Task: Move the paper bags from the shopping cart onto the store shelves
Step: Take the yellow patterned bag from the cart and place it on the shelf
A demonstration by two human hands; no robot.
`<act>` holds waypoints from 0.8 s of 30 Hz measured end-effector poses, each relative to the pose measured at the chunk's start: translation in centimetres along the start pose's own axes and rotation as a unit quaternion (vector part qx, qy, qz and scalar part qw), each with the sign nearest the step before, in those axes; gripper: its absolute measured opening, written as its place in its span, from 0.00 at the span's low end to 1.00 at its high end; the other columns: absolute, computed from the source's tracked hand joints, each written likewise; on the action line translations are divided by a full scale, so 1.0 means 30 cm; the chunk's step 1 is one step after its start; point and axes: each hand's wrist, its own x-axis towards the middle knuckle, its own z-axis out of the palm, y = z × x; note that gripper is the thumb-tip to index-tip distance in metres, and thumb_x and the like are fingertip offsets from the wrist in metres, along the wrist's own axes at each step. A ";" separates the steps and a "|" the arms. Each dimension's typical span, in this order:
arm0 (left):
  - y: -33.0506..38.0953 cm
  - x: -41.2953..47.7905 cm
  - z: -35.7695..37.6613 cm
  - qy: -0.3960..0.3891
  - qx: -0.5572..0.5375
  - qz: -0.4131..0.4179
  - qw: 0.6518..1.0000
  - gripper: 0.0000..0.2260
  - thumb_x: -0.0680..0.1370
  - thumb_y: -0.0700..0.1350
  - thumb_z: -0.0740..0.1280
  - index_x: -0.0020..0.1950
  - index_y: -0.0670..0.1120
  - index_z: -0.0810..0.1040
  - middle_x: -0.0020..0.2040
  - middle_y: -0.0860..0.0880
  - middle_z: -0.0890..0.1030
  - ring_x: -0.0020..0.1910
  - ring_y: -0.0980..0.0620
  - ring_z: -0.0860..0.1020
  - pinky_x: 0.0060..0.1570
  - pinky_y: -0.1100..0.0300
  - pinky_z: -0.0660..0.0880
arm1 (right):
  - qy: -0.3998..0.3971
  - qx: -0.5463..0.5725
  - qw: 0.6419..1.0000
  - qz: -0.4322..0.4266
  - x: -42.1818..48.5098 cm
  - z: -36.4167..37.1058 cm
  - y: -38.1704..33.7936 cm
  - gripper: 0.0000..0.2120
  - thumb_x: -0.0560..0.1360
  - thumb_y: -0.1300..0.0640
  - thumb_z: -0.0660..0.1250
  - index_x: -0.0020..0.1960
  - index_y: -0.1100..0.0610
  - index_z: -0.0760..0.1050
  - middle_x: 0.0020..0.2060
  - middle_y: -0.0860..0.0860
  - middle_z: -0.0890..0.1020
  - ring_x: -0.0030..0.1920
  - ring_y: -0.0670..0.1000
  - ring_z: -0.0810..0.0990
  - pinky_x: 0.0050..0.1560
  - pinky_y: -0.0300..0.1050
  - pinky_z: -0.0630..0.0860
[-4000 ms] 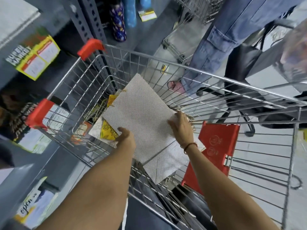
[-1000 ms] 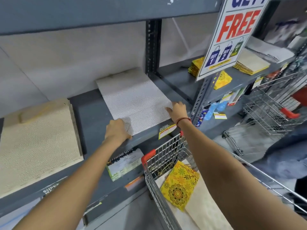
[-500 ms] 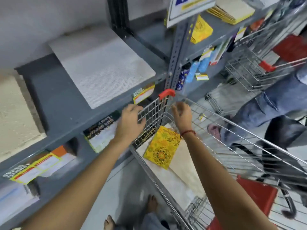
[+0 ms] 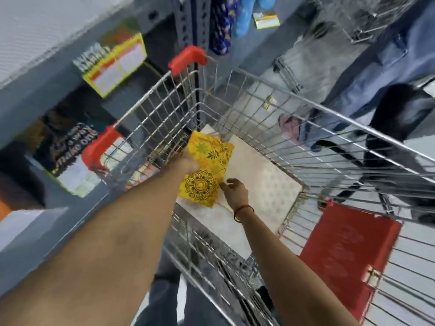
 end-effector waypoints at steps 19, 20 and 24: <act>-0.027 -0.168 -0.101 0.117 -0.385 0.132 0.906 0.11 0.77 0.40 0.68 0.34 0.42 0.75 0.35 0.42 0.74 0.33 0.50 0.71 0.38 0.59 0.69 | 0.110 0.198 0.969 -0.099 -0.226 -0.177 -0.192 0.11 0.75 0.64 0.64 0.58 0.61 0.72 0.50 0.64 0.82 0.47 0.61 0.81 0.48 0.55 0.78; -0.027 -0.205 -0.123 0.134 -0.397 0.155 0.895 0.07 0.76 0.39 0.68 0.39 0.40 0.78 0.34 0.45 0.76 0.33 0.51 0.72 0.38 0.61 0.71 | 0.114 0.203 0.966 -0.114 -0.254 -0.196 -0.215 0.10 0.75 0.64 0.64 0.57 0.61 0.72 0.49 0.64 0.81 0.48 0.62 0.81 0.48 0.56 0.78; -0.046 -0.366 -0.211 0.162 -0.395 0.248 0.870 0.10 0.76 0.42 0.68 0.48 0.35 0.81 0.41 0.44 0.80 0.42 0.50 0.77 0.45 0.53 0.73 | 0.125 0.217 0.952 -0.176 -0.402 -0.249 -0.296 0.09 0.76 0.64 0.64 0.55 0.63 0.72 0.51 0.64 0.81 0.52 0.62 0.80 0.54 0.62 0.77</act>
